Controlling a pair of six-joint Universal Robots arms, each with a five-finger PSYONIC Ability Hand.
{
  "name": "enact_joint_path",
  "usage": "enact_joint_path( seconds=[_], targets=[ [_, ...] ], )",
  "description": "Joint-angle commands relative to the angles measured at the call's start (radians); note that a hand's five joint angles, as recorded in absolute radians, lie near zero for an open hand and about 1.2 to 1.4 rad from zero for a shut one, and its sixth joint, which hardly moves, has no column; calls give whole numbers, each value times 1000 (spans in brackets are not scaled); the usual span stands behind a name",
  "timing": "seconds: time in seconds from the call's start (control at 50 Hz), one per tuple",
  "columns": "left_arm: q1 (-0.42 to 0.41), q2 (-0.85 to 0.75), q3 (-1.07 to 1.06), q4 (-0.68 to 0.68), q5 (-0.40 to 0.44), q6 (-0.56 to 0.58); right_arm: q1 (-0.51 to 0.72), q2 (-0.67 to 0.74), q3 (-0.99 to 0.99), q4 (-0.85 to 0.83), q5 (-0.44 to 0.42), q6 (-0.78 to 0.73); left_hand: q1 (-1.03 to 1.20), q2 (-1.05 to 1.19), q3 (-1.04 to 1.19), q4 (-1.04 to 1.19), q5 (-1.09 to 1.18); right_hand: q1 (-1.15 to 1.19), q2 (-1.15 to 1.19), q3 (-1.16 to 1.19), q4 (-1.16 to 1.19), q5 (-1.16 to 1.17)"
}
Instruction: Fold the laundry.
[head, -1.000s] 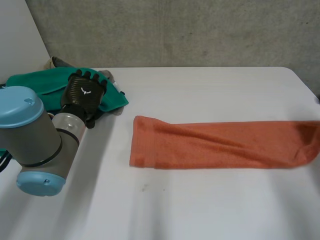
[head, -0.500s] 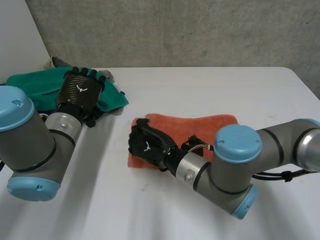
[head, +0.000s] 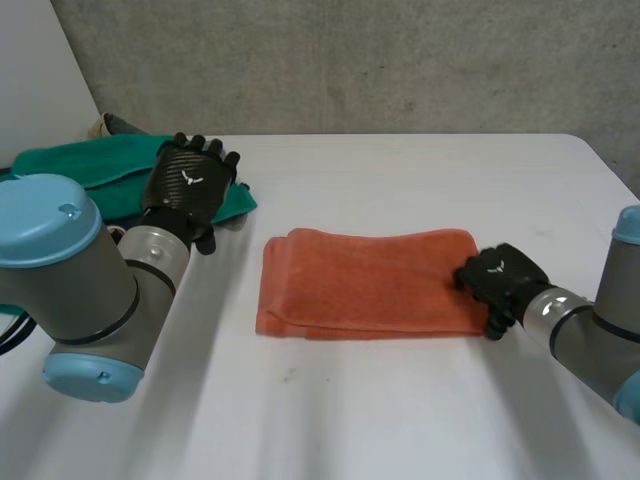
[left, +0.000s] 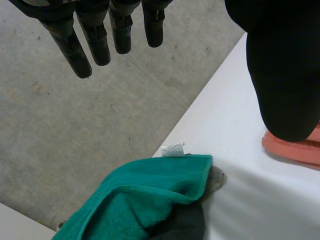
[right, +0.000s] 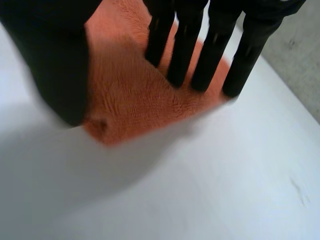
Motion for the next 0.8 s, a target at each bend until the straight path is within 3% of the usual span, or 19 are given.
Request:
enact_joint_path(
  seconds=[0.02,0.1,0.16,0.32,0.4,0.46,0.56,0.58,0.72,0.8],
  targets=[
    [-2,-9,0,-1,0,0,-24,32,-18,-128,30,-72,-17,-36,-44,-28,-50,785,784,788,789,802],
    [-4,-6,1,-1,-2,0,54,-32,-50,-255,55,-23,-17,-36,-44,-28,-50,785,784,788,789,802],
    [-4,5,-2,-1,-3,0,126,-60,-104,-254,55,11,-17,-36,-44,-28,-50,785,784,788,789,802],
    [-5,28,-19,-1,-6,-2,397,145,-286,-214,-19,23,-17,-36,-44,-28,-50,785,784,788,789,802],
    [-4,27,-17,-3,-8,-5,463,224,-346,-178,-65,21,-17,-36,-44,-28,-50,785,784,788,789,802],
    [-5,25,-5,-1,-8,-5,467,236,-379,-148,-68,35,-17,-36,-44,-28,-50,777,777,780,781,794],
    [-10,19,43,-1,-5,-32,453,200,-383,-144,-82,179,-17,-36,-44,-28,-50,-298,-298,-294,-294,-281],
    [-18,11,73,-1,-5,-50,444,190,-382,-144,-71,210,-17,-36,-44,-28,-50,-402,-403,-399,-398,-385],
    [-68,-64,233,-9,-3,-162,292,68,-325,-125,-42,520,-10,-29,-38,-22,-43,-437,-437,-434,-433,-420],
    [-111,-153,346,-18,27,-242,195,15,-302,-70,36,630,8,-12,-20,-4,-26,-437,-437,-434,-433,-420]
  ],
)
